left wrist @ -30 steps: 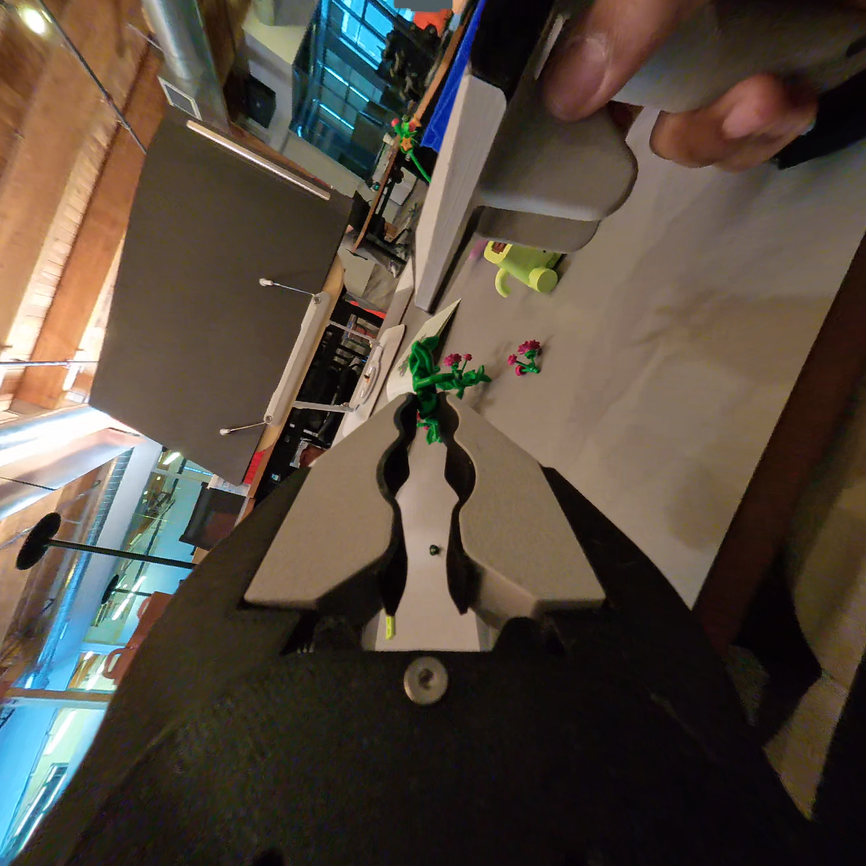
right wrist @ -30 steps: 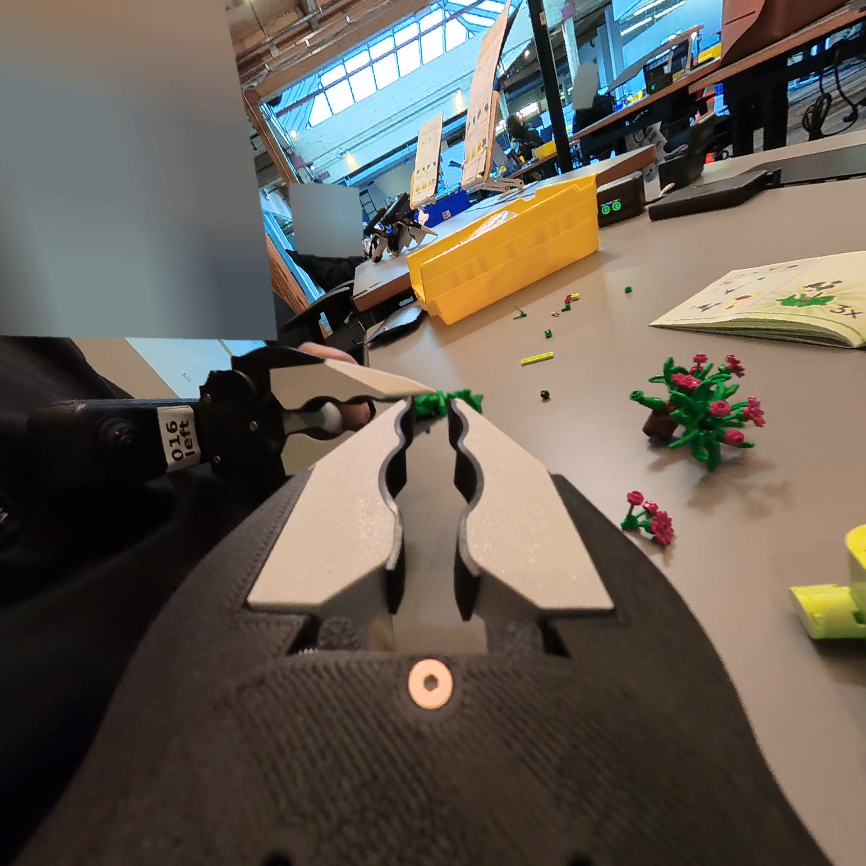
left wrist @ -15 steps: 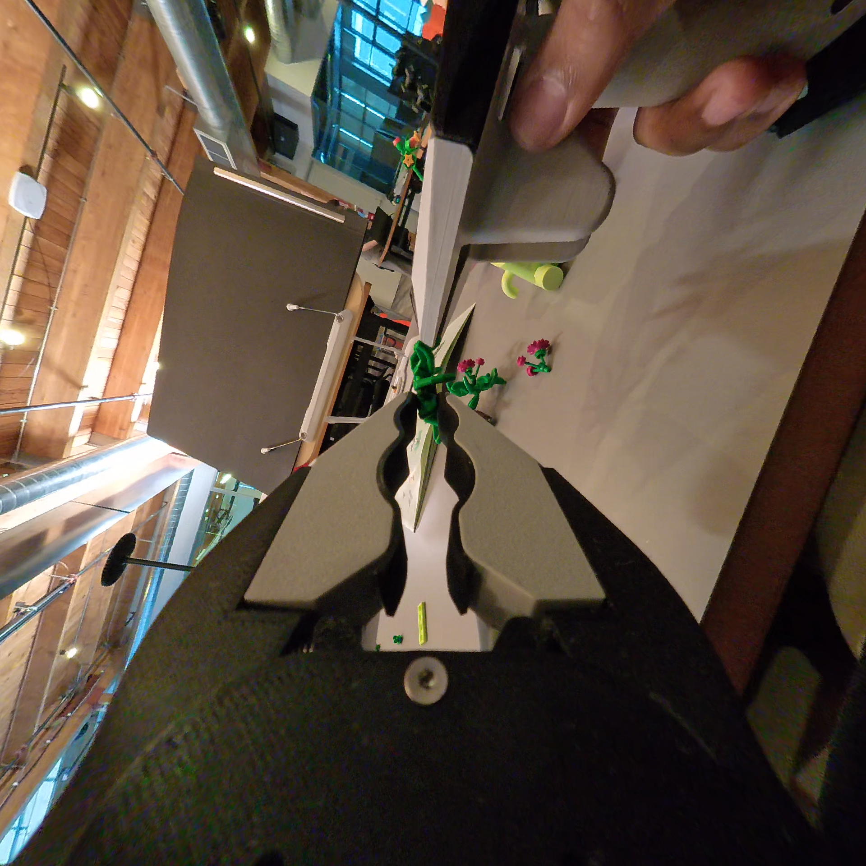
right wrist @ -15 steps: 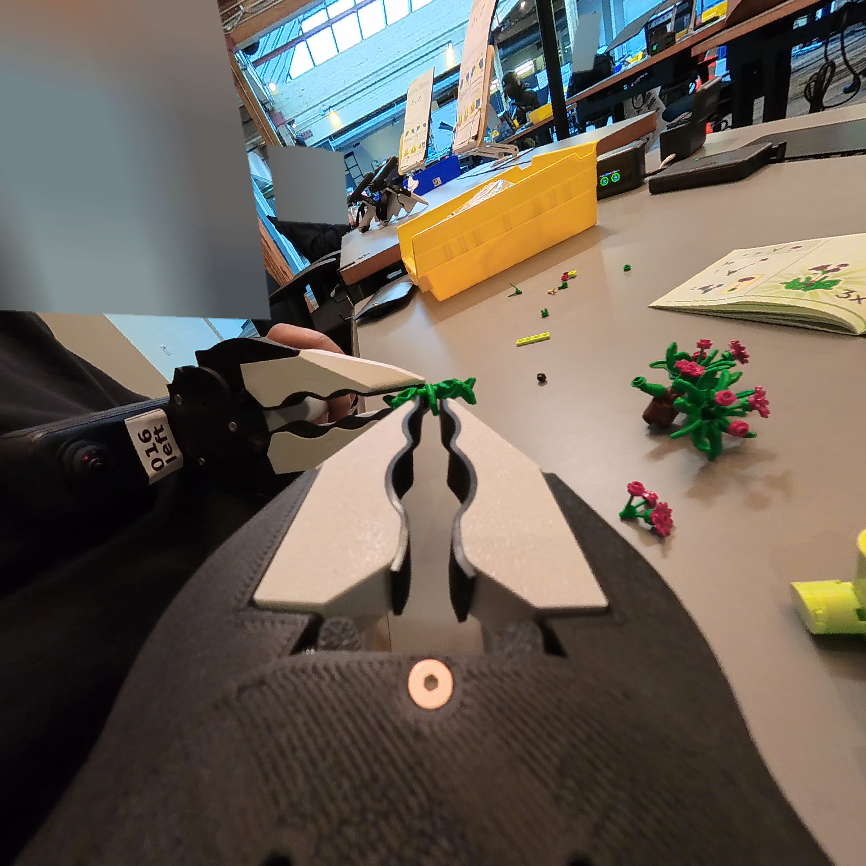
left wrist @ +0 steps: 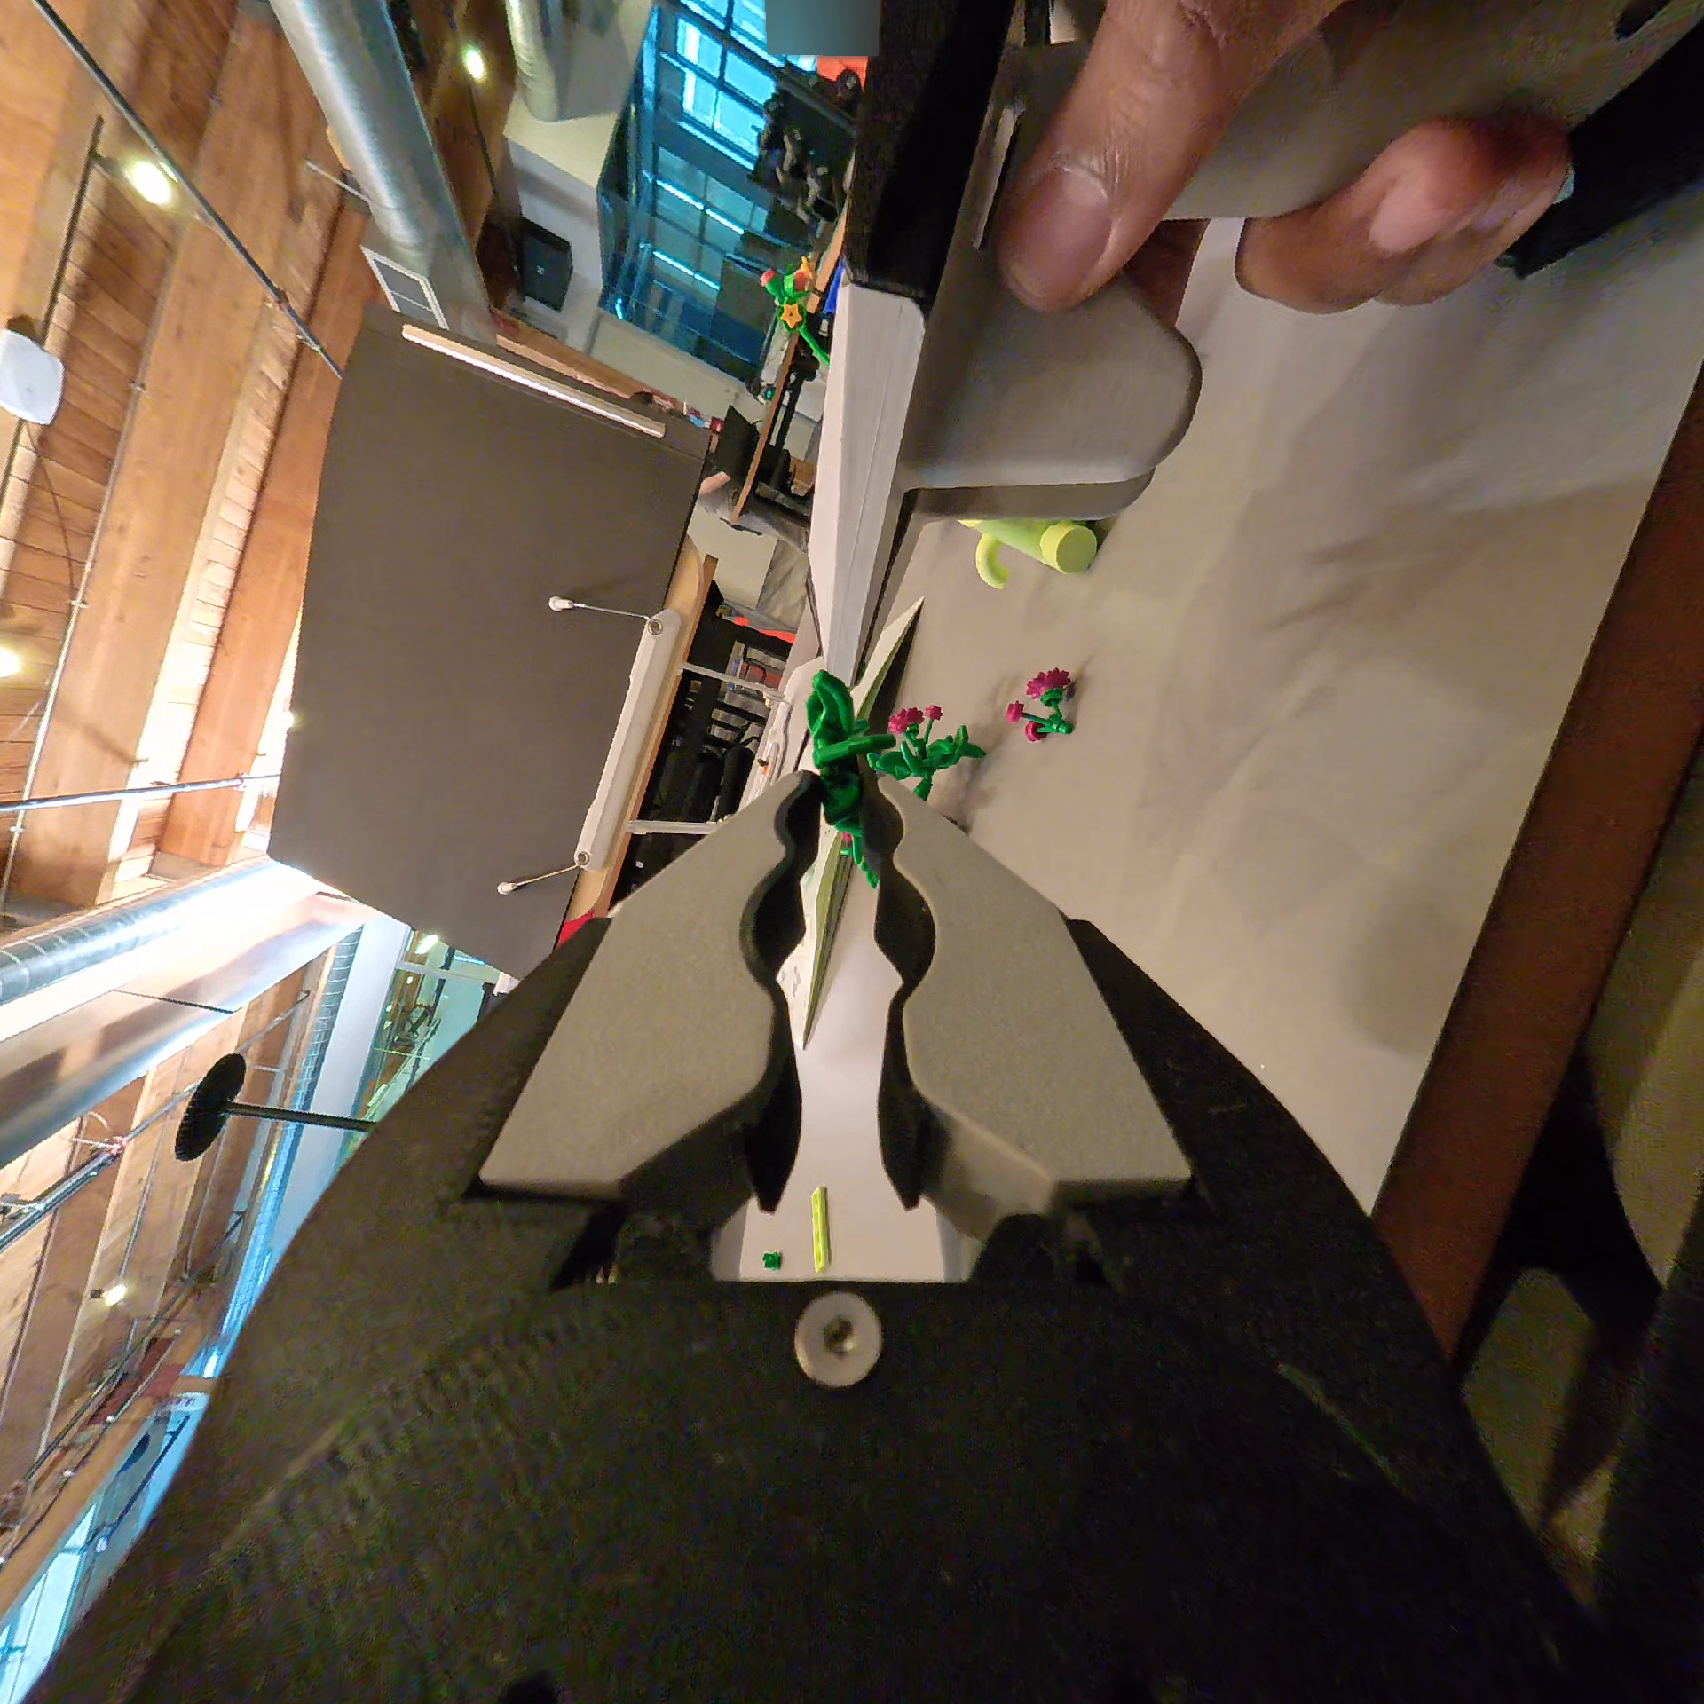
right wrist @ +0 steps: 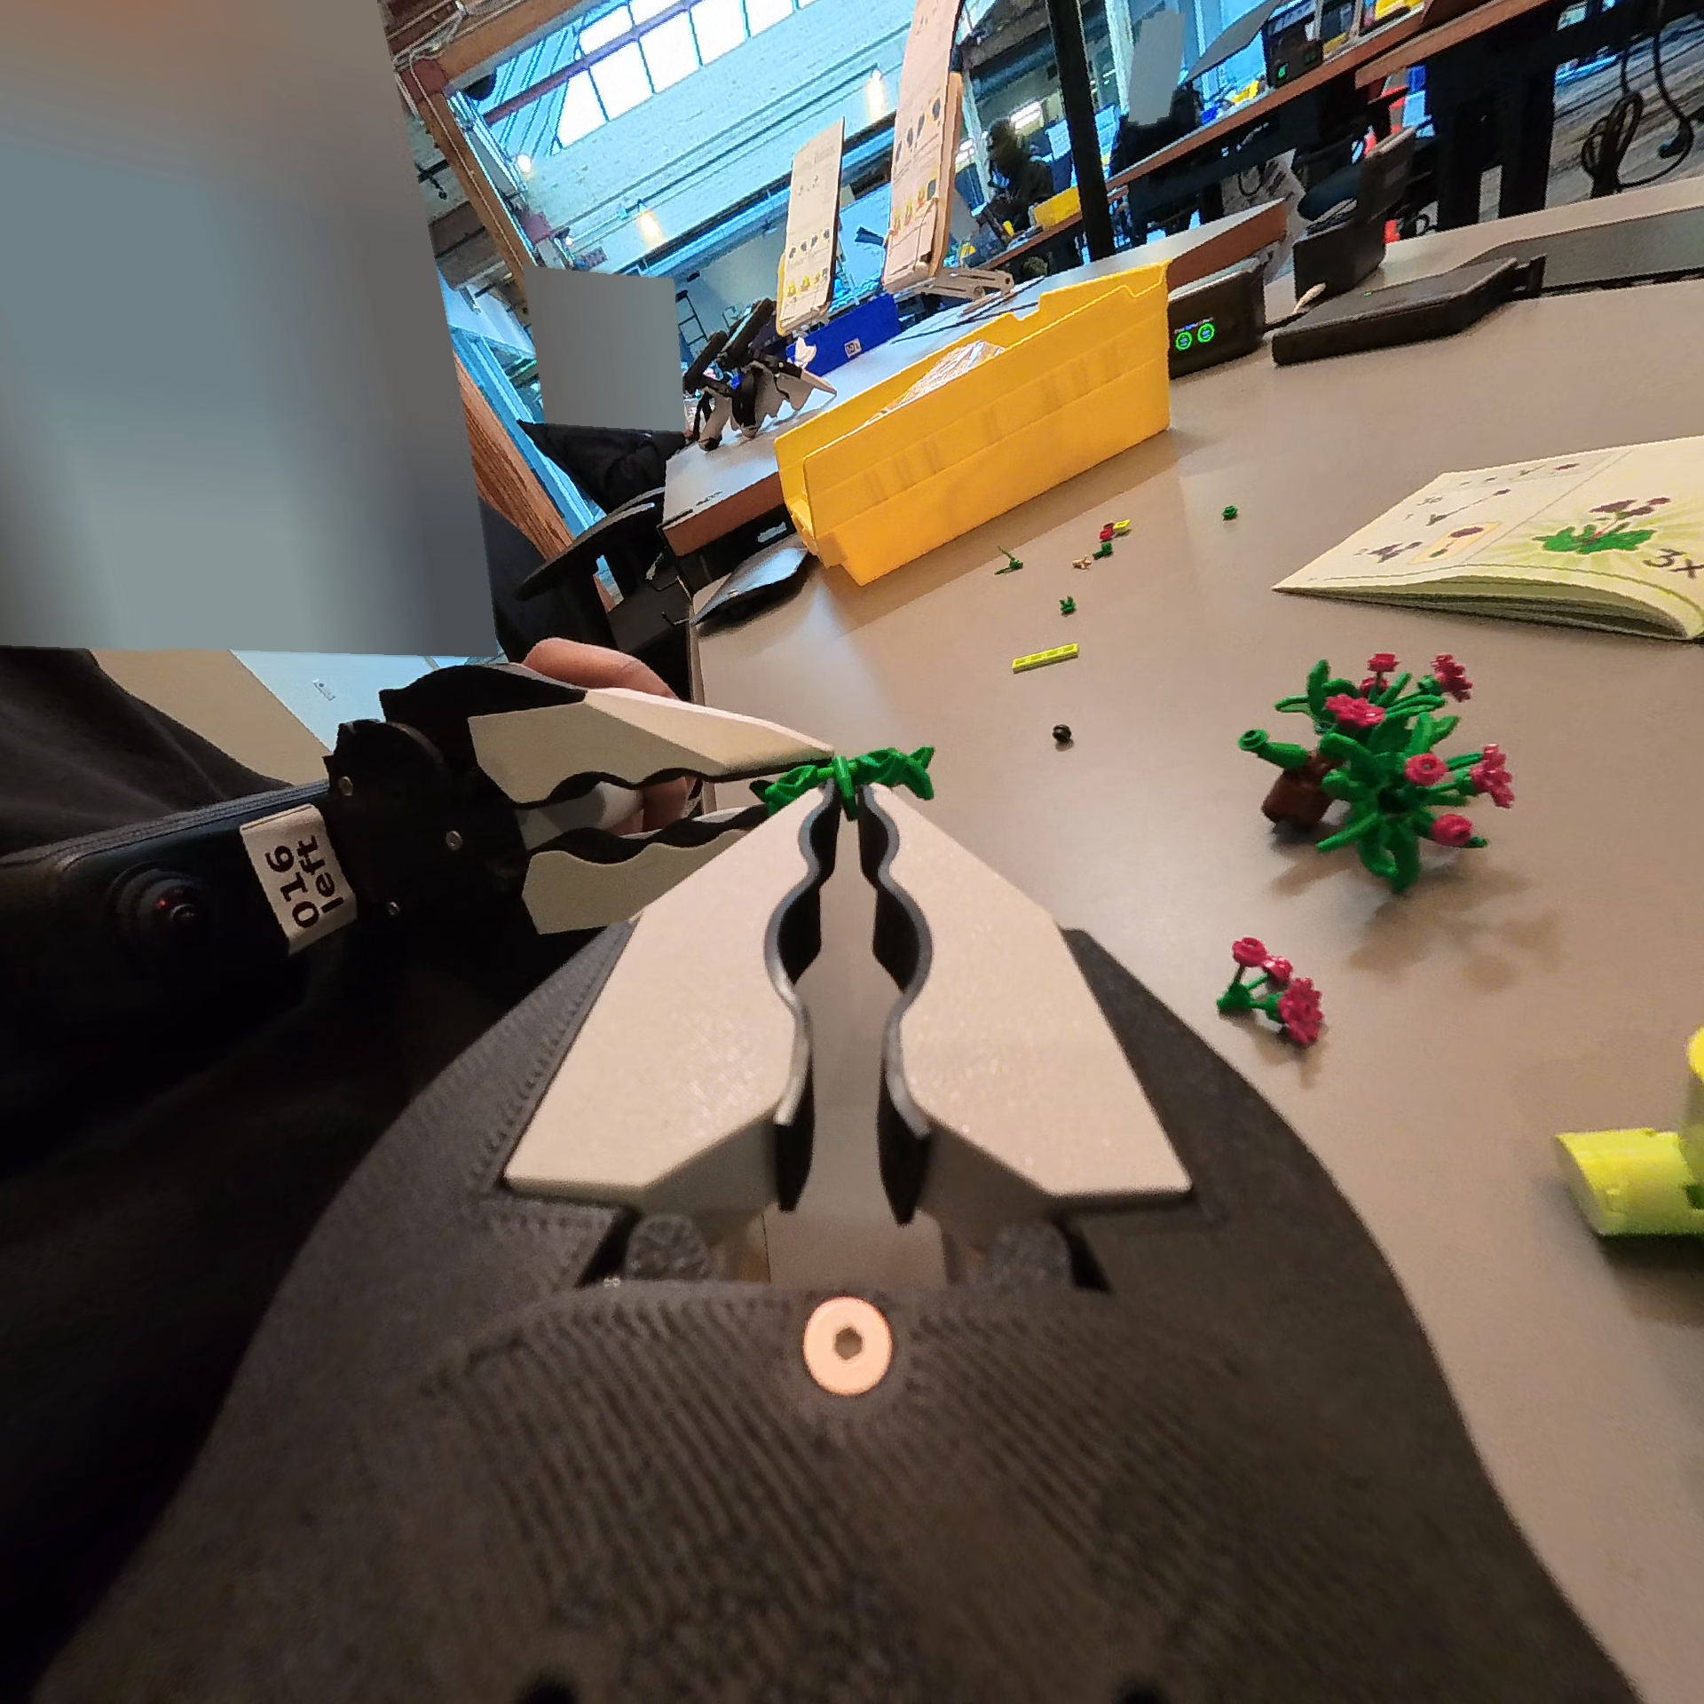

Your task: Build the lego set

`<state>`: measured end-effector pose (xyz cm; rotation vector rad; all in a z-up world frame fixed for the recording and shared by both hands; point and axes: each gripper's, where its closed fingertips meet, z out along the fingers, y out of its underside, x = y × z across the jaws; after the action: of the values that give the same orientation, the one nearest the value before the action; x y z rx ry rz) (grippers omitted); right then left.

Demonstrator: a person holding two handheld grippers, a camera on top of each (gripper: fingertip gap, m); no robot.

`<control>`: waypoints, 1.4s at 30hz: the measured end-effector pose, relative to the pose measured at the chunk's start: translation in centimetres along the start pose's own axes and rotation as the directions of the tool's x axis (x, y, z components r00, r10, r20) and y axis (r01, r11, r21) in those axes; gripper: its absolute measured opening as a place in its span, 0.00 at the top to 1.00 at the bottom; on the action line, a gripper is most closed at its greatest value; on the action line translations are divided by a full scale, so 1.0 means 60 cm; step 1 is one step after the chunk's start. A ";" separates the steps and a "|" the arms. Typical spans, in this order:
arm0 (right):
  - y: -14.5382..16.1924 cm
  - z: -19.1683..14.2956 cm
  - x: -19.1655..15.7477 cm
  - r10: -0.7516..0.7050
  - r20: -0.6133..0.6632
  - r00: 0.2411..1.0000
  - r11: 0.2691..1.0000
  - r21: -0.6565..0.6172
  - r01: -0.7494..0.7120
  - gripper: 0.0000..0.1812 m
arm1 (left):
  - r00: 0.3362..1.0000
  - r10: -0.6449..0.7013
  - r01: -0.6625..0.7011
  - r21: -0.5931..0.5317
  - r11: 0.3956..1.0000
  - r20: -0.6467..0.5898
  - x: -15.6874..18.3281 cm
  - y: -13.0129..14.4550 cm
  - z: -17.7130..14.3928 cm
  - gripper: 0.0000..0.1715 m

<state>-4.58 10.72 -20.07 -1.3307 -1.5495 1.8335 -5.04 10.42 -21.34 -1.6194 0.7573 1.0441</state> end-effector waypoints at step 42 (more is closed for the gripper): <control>-0.010 -0.007 0.011 -0.145 -0.122 0.982 0.989 0.011 0.148 1.00 | 0.711 -0.663 0.686 0.025 0.727 -0.233 -0.030 0.005 -0.003 0.96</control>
<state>-4.74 11.66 -19.74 -1.2586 -1.5200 1.6446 -6.03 10.13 -19.83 -1.7231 0.2787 0.2891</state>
